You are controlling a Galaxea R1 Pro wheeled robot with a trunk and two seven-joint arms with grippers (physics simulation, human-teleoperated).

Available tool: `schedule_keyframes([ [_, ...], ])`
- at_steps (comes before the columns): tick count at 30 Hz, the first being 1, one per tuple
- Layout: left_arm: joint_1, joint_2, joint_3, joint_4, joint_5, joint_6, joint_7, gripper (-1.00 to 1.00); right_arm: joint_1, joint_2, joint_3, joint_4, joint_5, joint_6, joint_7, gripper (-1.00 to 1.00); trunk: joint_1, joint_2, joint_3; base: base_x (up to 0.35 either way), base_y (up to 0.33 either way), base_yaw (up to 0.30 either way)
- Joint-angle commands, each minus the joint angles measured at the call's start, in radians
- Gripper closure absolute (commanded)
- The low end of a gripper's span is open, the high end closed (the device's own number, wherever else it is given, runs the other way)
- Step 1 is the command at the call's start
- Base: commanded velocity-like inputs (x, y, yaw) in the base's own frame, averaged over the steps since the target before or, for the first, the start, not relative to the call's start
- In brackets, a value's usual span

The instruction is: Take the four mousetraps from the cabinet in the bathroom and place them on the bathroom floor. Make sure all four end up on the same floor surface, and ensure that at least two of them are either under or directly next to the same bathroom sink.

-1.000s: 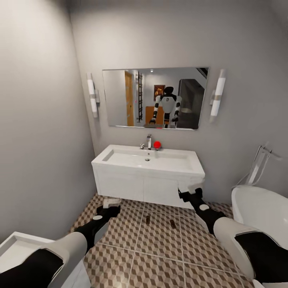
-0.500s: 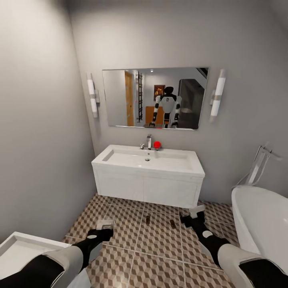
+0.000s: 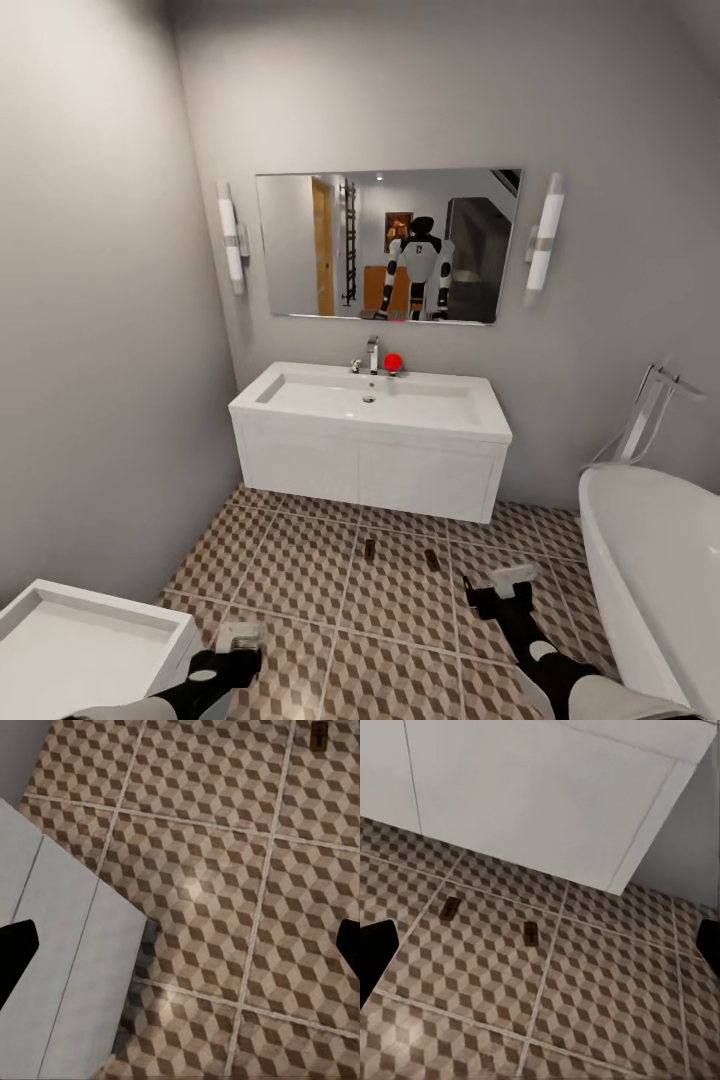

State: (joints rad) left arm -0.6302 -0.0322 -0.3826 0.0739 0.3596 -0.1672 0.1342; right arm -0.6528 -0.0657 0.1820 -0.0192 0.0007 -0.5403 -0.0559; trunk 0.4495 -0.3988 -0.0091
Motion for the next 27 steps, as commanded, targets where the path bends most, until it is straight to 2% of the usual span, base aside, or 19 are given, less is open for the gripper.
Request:
schedule_keyframes([
  [1, 0.004, 0.0, -0.009, 0.004, 0.007, -0.01, 0.001, -1.0, 0.003, 0.0, 0.008, 0.001, -0.009, -0.002, -0.005, -1.0, 0.0, -0.001, -0.001, 0.0, 0.0, 0.0],
  [3, 0.024, 0.002, -0.009, 0.005, 0.007, -0.02, 0.001, -1.0, 0.017, -0.001, 0.008, 0.001, -0.032, -0.003, -0.004, -1.0, 0.0, -0.001, -0.001, 0.0, 0.0, 0.0],
  [6, 0.043, 0.003, -0.009, 0.006, 0.007, -0.024, 0.001, -1.0, 0.039, -0.001, 0.008, 0.001, -0.043, -0.004, -0.003, -1.0, 0.0, -0.001, -0.001, 0.0, 0.0, 0.0],
  [14, 0.057, 0.003, -0.009, 0.006, 0.007, -0.026, 0.0, -1.0, 0.064, 0.0, 0.008, 0.001, -0.048, -0.004, -0.005, -1.0, 0.0, -0.001, -0.001, 0.0, 0.0, 0.0],
  [27, 0.061, 0.0, -0.009, 0.004, 0.007, -0.024, 0.001, -1.0, 0.068, 0.0, 0.008, 0.001, -0.048, -0.003, -0.008, -1.0, 0.0, -0.001, -0.001, 0.0, 0.0, 0.0],
])
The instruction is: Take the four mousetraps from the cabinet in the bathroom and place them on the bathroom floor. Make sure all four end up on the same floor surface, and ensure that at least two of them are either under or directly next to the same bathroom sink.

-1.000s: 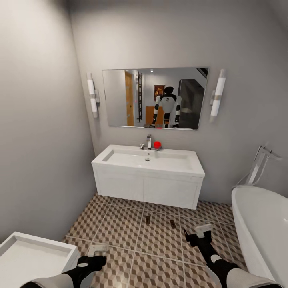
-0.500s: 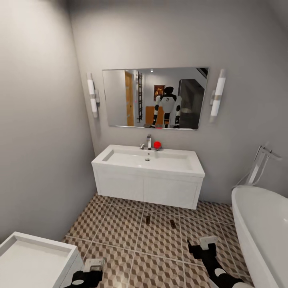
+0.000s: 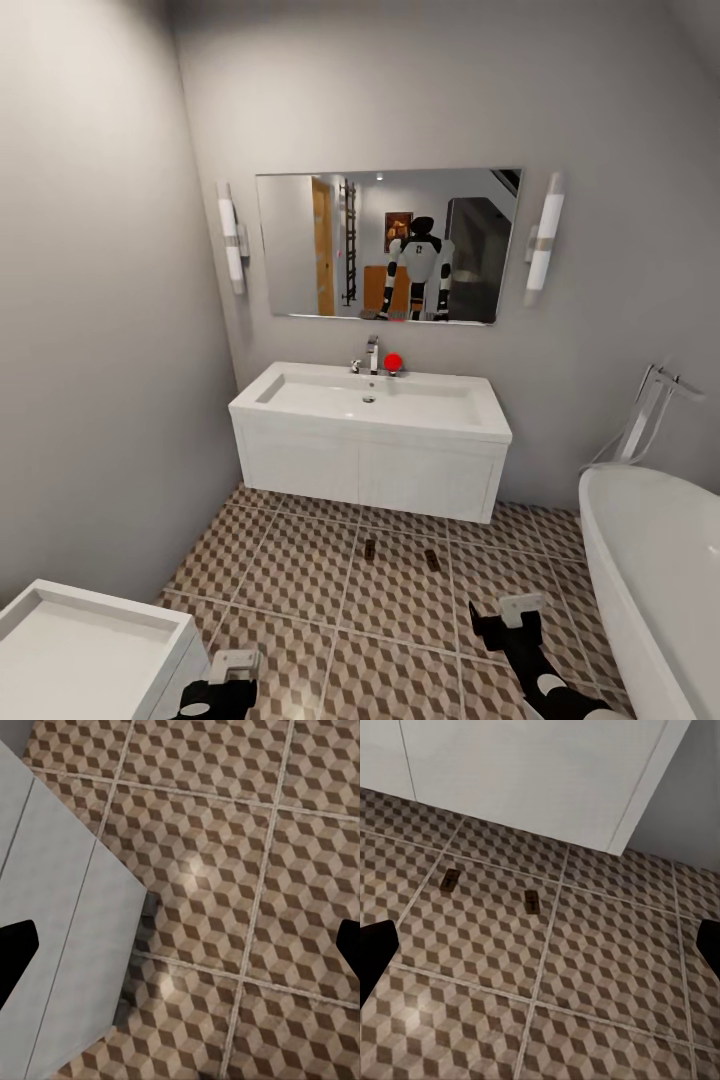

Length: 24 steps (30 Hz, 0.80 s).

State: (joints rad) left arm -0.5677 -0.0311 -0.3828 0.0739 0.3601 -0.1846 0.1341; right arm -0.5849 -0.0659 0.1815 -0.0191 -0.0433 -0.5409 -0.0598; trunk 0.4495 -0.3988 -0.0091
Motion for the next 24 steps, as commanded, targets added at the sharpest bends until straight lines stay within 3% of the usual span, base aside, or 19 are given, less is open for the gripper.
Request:
schedule_keyframes([
  [1, -0.001, -0.001, -0.008, 0.004, 0.007, -0.006, 0.001, -1.0, -0.001, 0.0, 0.009, 0.001, -0.004, -0.002, -0.005, -1.0, 0.0, -0.001, -0.001, 0.0, 0.0, 0.0],
  [10, -0.001, -0.004, -0.008, 0.004, 0.008, -0.006, 0.001, -1.0, -0.001, 0.0, 0.009, 0.001, -0.004, -0.002, -0.005, -1.0, 0.0, -0.001, -0.001, -0.074, 0.0, 0.0],
  [24, -0.001, -0.005, -0.008, 0.004, 0.008, -0.006, 0.001, -1.0, 0.0, 0.0, 0.009, 0.001, -0.004, -0.001, -0.005, -1.0, 0.0, -0.001, -0.001, -0.319, 0.0, 0.0],
])
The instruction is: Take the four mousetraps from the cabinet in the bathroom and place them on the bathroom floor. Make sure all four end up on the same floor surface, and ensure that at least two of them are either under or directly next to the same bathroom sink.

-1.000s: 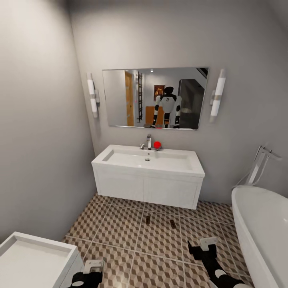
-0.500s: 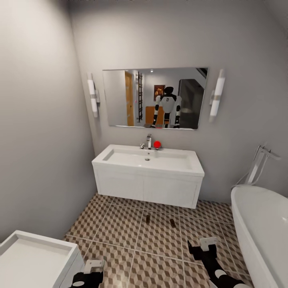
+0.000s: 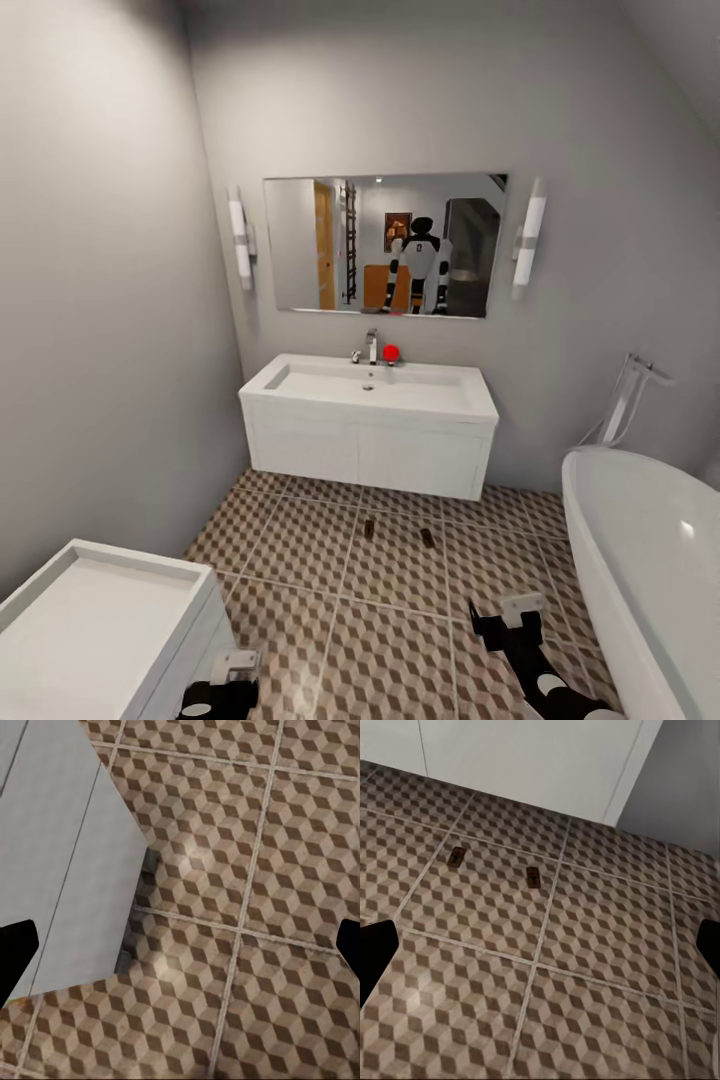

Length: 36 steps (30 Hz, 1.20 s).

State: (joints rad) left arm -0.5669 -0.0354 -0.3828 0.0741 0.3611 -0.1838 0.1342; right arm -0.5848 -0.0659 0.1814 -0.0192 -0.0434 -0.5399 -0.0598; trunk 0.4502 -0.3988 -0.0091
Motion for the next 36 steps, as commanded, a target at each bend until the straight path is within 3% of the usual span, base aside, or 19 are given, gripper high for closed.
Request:
schedule_keyframes([
  [1, -0.001, -0.001, -0.008, 0.004, 0.007, -0.006, 0.001, -1.0, 0.0, 0.0, 0.009, 0.001, -0.004, -0.002, -0.005, -1.0, 0.0, -0.001, -0.001, -0.335, 0.0, 0.0],
  [15, -0.001, -0.001, -0.008, 0.004, 0.007, -0.006, 0.001, -1.0, -0.001, 0.001, 0.009, 0.001, -0.004, -0.002, -0.005, -1.0, 0.0, -0.001, -0.001, -0.333, 0.0, 0.0],
  [22, -0.001, 0.008, -0.007, 0.004, 0.007, -0.012, 0.001, -1.0, 0.0, -0.003, 0.008, 0.001, -0.004, -0.006, -0.003, -1.0, 0.0, -0.001, -0.001, -0.091, 0.0, 0.0],
  [27, 0.0, 0.036, -0.007, 0.005, 0.007, -0.039, -0.018, -1.0, 0.0, -0.021, 0.009, 0.001, -0.004, -0.007, 0.001, -1.0, 0.0, -0.001, -0.001, -0.011, 0.0, 0.0],
  [33, 0.042, 0.087, -0.007, 0.007, 0.007, -0.206, -0.161, -1.0, 0.023, -0.03, 0.009, 0.001, -0.003, -0.011, 0.01, -1.0, 0.0, -0.001, -0.001, -0.001, 0.0, 0.0],
  [35, 0.062, 0.11, -0.007, 0.007, 0.007, -0.241, -0.204, -1.0, 0.04, -0.03, 0.009, 0.001, -0.002, -0.034, 0.012, -1.0, 0.0, -0.001, -0.001, 0.0, 0.0, 0.0],
  [36, 0.079, 0.125, -0.007, 0.007, 0.007, -0.256, -0.224, -1.0, 0.061, -0.033, 0.009, 0.001, -0.001, -0.082, 0.022, -1.0, 0.0, -0.001, -0.001, 0.0, 0.0, 0.0],
])
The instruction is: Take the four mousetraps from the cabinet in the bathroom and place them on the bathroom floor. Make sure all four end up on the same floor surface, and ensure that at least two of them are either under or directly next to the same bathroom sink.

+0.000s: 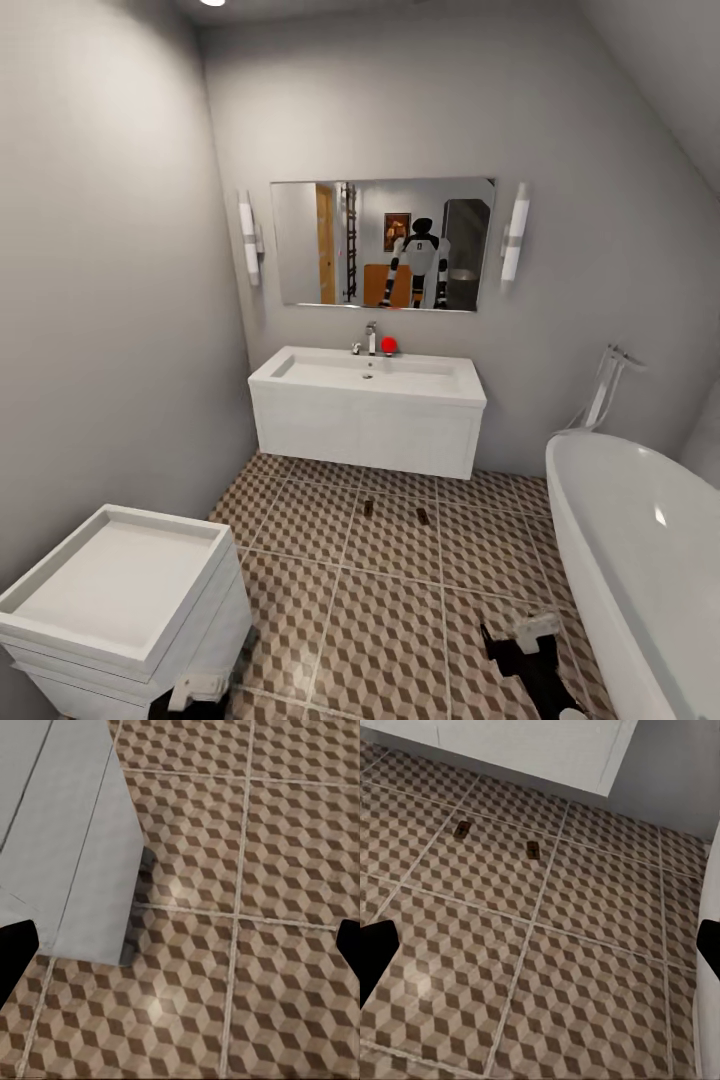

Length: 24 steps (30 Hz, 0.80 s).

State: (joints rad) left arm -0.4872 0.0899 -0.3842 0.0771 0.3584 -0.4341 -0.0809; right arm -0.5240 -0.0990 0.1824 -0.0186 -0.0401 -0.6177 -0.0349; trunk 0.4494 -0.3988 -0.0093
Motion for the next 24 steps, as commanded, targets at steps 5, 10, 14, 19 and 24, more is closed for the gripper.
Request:
schedule_keyframes([
  [5, 0.016, 0.009, -0.006, 0.004, 0.009, -0.029, -0.02, -1.0, 0.031, -0.052, 0.009, 0.001, -0.003, -0.059, 0.198, -1.0, 0.001, -0.001, -0.001, 0.0, 0.0, 0.0],
  [10, 0.026, 0.008, -0.007, 0.004, 0.009, -0.073, -0.023, -1.0, 0.037, -0.085, 0.009, 0.002, -0.004, -0.064, 0.321, -1.0, 0.001, -0.001, -0.001, 0.0, 0.0, 0.0],
  [14, 0.032, 0.001, -0.007, 0.004, 0.008, -0.079, -0.021, -1.0, 0.039, -0.085, 0.009, 0.002, -0.005, -0.065, 0.278, -1.0, 0.001, -0.001, -0.001, 0.0, 0.0, 0.0],
  [19, 0.034, -0.006, -0.007, 0.003, 0.009, -0.078, -0.012, -1.0, 0.041, -0.08, 0.009, 0.002, -0.006, -0.065, 0.208, -1.0, 0.001, -0.001, -0.001, 0.0, 0.0, 0.0],
  [24, 0.034, -0.007, -0.006, 0.003, 0.01, -0.078, -0.008, -1.0, 0.041, -0.068, 0.008, 0.002, -0.007, -0.065, 0.18, -1.0, 0.001, -0.001, -0.001, 0.0, 0.0, 0.0],
])
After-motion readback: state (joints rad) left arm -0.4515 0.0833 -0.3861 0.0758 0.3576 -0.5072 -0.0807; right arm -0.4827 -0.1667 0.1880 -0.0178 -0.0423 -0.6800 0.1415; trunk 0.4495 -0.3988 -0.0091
